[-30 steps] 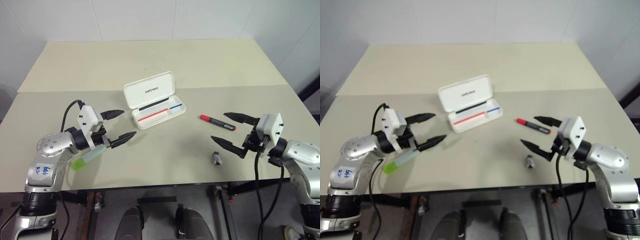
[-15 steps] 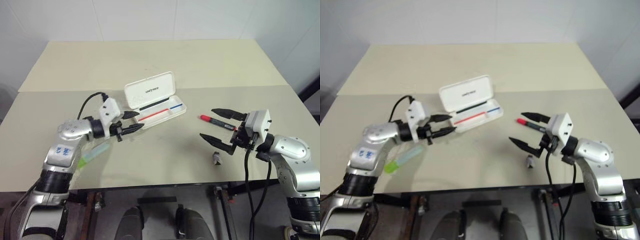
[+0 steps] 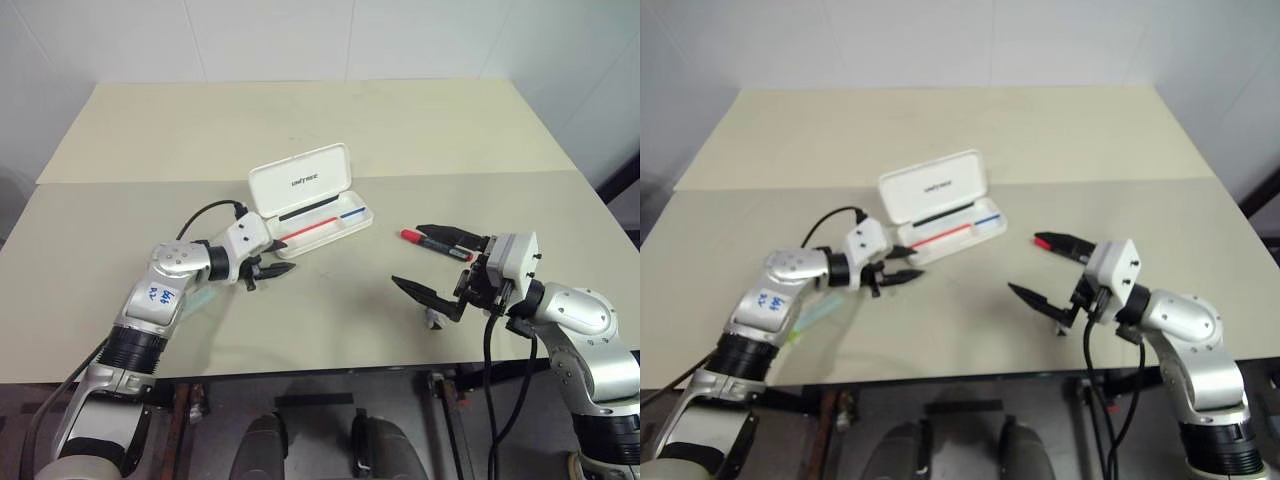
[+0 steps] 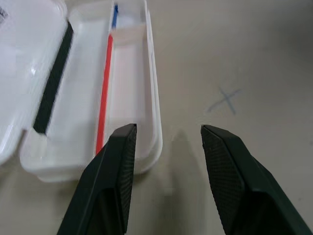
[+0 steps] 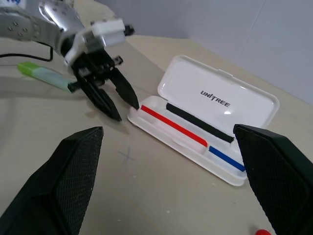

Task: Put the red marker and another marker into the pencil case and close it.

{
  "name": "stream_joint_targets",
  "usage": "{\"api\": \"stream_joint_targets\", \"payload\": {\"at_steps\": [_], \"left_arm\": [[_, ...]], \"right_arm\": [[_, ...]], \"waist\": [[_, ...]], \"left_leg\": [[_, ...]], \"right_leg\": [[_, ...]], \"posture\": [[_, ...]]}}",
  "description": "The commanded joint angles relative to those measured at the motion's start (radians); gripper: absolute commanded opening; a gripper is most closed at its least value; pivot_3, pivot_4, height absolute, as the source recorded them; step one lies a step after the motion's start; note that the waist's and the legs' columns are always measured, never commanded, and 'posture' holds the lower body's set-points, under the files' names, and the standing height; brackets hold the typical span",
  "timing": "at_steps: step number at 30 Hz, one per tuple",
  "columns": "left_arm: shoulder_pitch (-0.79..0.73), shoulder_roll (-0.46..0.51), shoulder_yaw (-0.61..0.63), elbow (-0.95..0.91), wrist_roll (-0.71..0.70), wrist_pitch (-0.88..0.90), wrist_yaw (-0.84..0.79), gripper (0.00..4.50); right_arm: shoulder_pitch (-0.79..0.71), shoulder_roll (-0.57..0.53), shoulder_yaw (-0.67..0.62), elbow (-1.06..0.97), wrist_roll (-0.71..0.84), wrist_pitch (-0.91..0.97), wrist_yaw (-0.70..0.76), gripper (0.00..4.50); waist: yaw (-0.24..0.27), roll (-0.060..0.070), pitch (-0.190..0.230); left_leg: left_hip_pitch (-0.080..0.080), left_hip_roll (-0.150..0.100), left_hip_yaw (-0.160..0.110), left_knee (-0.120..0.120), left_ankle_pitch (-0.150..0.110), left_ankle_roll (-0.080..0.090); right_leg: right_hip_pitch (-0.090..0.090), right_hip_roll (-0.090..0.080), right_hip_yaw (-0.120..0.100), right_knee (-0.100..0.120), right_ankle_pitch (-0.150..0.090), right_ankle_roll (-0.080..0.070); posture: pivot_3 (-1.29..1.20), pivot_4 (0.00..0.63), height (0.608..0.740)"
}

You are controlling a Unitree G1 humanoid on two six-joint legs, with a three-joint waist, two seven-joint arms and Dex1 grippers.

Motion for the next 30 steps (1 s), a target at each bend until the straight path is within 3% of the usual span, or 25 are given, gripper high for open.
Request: {"api": "stream_joint_targets", "payload": {"at_steps": [1, 20, 27, 30], "left_arm": [[-0.036, -0.011, -0.011, 0.023, 0.031, -0.012, 0.01, 2.18], [-0.176, -0.084, -0.126, 0.166, 0.138, 0.111, -0.051, 2.18], [-0.184, -0.092, -0.141, 0.179, 0.154, 0.116, -0.06, 0.08], [-0.176, -0.089, -0.146, 0.173, 0.162, 0.108, -0.065, 0.03]], "right_arm": [[-0.001, -0.023, -0.038, -0.045, 0.03, 0.005, 0.004, 4.5], [-0.07, -0.033, -0.038, -0.067, 0.035, 0.021, -0.032, 4.5], [-0.091, -0.043, -0.047, -0.068, 0.04, 0.026, -0.041, 4.5], [-0.099, -0.043, -0.049, -0.067, 0.041, 0.028, -0.042, 4.5]], "waist": [[0.0, 0.0, 0.0], [-0.002, 0.0, 0.0], [-0.002, 0.0, 0.0], [-0.002, 0.0, 0.0]], "left_leg": [[0.0, 0.0, 0.0, 0.001, 0.0, 0.0], [0.0, 0.0, 0.0, 0.005, -0.001, 0.001], [0.0, 0.0, 0.0, 0.005, -0.003, 0.002], [0.0, 0.0, 0.0, 0.006, -0.003, 0.002]], "right_leg": [[0.0, 0.0, 0.0, 0.001, 0.0, 0.0], [0.0, 0.0, 0.001, 0.004, 0.0, 0.0], [0.0, 0.0, 0.001, 0.003, 0.0, 0.0], [0.0, 0.0, 0.001, 0.003, 0.0, 0.0]], "posture": [[0.0, 0.15, 0.74], [0.0, 0.15, 0.74], [0.0, 0.15, 0.74], [0.0, 0.15, 0.74]]}}
